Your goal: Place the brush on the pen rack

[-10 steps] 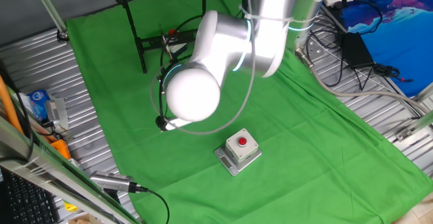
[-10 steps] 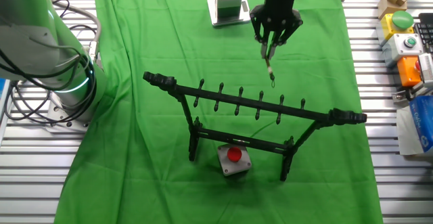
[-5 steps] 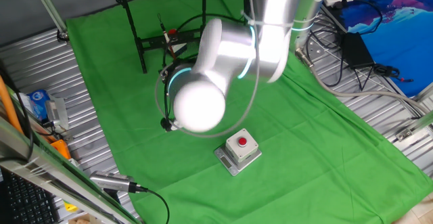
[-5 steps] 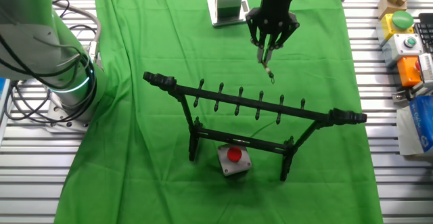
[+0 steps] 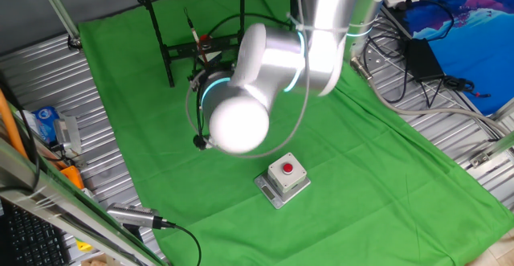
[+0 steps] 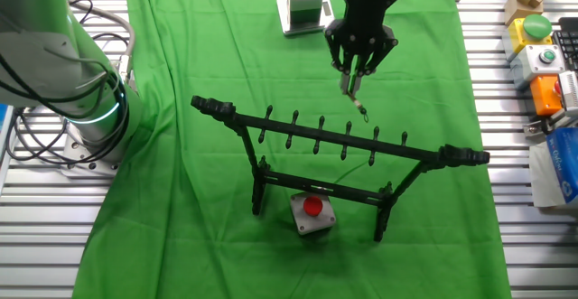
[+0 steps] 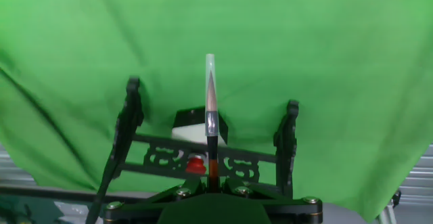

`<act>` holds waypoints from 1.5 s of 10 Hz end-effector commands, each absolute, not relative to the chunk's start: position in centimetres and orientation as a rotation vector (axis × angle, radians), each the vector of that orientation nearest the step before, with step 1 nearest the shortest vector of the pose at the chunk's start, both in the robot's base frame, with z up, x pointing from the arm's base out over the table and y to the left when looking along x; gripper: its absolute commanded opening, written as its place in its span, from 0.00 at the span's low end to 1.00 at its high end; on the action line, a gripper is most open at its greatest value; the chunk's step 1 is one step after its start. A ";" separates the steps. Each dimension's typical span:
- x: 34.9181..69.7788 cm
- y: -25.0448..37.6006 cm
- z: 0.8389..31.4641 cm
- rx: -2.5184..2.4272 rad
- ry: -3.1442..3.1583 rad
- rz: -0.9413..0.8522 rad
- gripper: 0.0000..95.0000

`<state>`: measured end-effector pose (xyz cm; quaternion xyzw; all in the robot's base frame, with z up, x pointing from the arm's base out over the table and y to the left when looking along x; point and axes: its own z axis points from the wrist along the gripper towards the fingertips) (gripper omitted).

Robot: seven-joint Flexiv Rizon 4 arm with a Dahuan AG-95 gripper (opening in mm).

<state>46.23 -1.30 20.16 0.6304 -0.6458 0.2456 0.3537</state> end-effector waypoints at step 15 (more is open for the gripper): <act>46.6 -3.6 22.1 1.679 -1.546 0.623 0.00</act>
